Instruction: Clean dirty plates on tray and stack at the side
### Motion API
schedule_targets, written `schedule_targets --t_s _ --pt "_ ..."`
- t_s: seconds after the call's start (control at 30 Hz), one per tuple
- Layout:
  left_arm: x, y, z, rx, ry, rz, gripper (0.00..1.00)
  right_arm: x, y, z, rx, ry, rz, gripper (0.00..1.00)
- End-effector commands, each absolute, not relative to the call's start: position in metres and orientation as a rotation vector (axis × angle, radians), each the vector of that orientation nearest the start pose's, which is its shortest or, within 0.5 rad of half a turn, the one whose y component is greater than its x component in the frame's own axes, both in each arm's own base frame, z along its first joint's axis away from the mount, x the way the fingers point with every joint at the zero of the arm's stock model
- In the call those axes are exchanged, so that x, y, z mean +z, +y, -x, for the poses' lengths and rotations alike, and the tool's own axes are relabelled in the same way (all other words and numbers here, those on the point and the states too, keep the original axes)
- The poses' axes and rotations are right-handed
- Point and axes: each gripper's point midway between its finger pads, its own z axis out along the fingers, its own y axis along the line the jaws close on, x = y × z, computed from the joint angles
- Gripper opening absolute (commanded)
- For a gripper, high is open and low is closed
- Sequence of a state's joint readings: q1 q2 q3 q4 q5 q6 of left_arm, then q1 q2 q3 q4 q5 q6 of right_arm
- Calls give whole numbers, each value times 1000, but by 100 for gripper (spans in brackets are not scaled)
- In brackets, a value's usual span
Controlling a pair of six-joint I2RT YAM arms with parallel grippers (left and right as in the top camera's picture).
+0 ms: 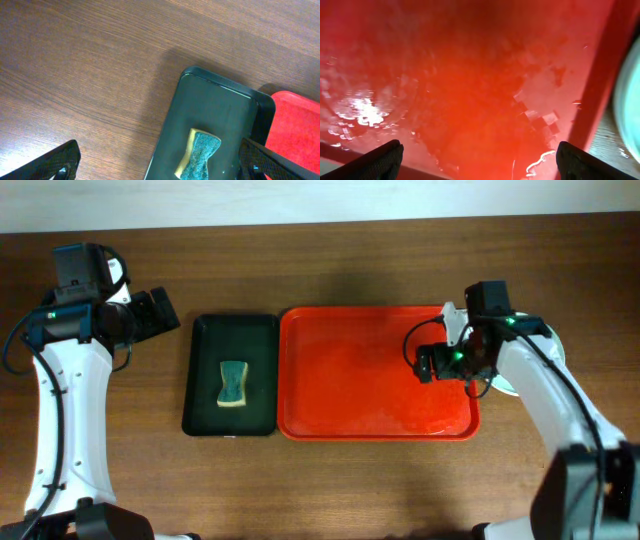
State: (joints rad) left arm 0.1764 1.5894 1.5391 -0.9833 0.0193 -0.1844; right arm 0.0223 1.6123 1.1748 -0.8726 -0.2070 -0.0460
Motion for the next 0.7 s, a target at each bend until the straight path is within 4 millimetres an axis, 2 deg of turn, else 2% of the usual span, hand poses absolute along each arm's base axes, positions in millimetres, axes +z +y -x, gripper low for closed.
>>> schedule_targets --t_s 0.0,0.2,0.33,0.37,0.43,0.53,0.67 --pt "219 67 -393 -35 2547 477 99 150 43 -337 261 2689 167 99" --pt "219 67 -393 -35 2547 477 99 225 43 -319 233 2448 184 99" --pt "219 67 -393 -35 2547 477 99 267 42 -300 216 2304 190 99" --pt "219 67 -393 -36 2547 477 99 284 40 -288 202 2245 189 99" --pt "219 67 -393 -36 2547 477 99 294 45 -260 237 2224 208 99" --pt "219 67 -393 -35 2547 477 99 307 44 -230 226 2153 210 99" --pt "219 67 -393 -36 2547 477 99 327 39 -194 183 1913 204 99"
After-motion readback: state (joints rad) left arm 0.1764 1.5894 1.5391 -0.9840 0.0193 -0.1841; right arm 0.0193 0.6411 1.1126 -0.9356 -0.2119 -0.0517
